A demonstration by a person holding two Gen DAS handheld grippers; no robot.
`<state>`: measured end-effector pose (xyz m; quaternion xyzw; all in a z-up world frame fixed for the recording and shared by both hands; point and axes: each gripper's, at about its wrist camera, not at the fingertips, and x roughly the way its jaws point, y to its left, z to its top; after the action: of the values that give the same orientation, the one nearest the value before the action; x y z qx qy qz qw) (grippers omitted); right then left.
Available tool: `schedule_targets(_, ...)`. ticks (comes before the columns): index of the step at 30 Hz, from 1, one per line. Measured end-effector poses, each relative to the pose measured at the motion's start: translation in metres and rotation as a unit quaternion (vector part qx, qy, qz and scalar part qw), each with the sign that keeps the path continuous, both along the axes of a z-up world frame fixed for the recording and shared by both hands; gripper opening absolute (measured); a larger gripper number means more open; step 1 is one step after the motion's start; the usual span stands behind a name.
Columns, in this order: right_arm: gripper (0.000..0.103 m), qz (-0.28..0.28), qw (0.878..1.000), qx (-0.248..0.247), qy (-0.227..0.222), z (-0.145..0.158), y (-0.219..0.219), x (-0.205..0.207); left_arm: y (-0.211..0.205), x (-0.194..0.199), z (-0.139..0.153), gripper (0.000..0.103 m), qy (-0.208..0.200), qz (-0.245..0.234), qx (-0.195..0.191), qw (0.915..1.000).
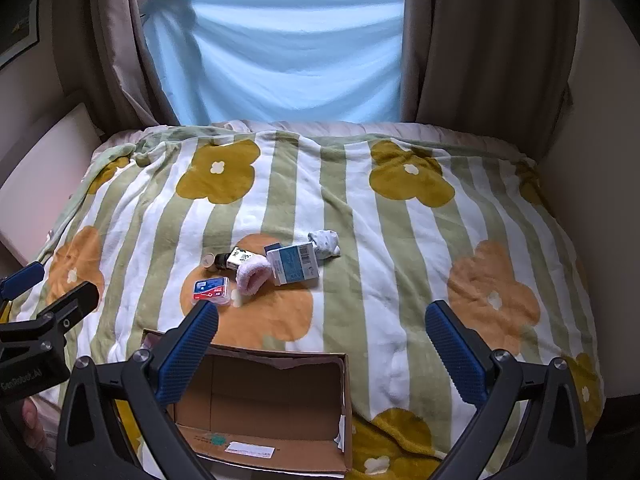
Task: Organize objects
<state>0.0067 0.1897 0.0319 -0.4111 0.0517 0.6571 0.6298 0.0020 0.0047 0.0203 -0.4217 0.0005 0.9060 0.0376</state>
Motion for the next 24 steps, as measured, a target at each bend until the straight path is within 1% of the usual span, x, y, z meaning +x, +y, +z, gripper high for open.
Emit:
schedule_targets(5, 0.102, 0.005, 1.000, 0.003, -0.002, -0.0011, -0.0025, -0.0003, -0.0014, 0.0013, -0.0015, 0.102, -0.002, 0.001, 0.001, 1.0000)
schedule_targets(10, 0.102, -0.012, 1.000, 0.010, -0.005, -0.0018, -0.0032, -0.0009, -0.0016, 0.0026, -0.0025, 0.102, -0.002, -0.002, 0.000, 1.0000)
schedule_targets(24, 0.102, -0.036, 0.999, 0.019, -0.008, -0.0027, -0.0040, -0.0011, 0.0005, 0.0033, -0.0018, 0.102, -0.005, -0.004, 0.001, 1.0000)
